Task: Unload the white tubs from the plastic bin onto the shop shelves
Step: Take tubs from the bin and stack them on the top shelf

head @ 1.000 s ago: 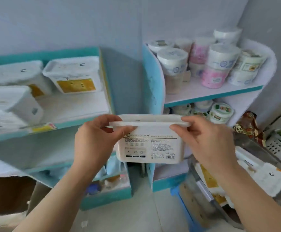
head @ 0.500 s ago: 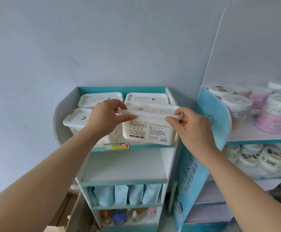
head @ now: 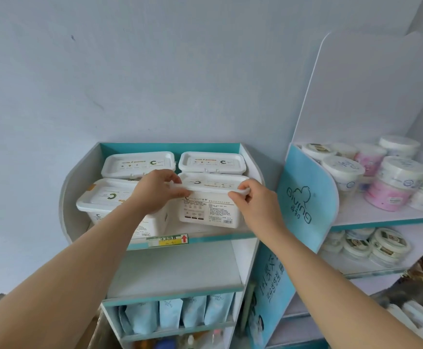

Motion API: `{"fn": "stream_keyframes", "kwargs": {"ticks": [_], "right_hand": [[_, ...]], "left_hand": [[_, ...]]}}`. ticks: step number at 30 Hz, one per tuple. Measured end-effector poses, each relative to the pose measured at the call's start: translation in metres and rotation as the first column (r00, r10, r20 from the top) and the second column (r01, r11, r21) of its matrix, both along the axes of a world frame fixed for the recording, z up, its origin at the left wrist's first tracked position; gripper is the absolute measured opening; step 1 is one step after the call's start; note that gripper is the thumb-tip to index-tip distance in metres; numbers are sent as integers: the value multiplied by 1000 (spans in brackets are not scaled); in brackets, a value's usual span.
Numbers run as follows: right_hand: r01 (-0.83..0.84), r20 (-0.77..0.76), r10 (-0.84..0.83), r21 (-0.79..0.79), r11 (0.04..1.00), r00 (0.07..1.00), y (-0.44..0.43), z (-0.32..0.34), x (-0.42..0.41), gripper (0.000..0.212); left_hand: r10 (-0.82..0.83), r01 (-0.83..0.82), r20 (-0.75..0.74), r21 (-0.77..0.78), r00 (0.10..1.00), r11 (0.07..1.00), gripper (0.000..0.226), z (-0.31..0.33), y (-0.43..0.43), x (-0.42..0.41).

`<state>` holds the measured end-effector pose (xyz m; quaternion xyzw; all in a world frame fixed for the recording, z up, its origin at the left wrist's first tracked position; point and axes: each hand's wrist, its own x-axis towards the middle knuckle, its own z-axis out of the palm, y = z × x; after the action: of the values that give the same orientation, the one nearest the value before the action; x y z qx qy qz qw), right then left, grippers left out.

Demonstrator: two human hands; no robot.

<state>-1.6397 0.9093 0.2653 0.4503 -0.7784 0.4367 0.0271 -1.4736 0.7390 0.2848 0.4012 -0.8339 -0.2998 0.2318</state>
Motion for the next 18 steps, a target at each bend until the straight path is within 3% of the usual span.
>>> {"fn": "stream_keyframes", "kwargs": {"ticks": [6, 13, 18], "right_hand": [[-3, 43, 2, 22, 1000, 999, -2, -6, 0, 23], [-51, -13, 53, 142, 989, 999, 11, -11, 1, 23], [1, -183, 39, 218, 976, 982, 30, 4, 4, 39]], "left_hand": [[-5, 5, 0, -5, 1000, 1000, 31, -1, 0, -2], [-28, 38, 134, -76, 991, 996, 36, 0, 9, 6], [-23, 63, 140, -291, 990, 955, 44, 2, 33, 3]]}}
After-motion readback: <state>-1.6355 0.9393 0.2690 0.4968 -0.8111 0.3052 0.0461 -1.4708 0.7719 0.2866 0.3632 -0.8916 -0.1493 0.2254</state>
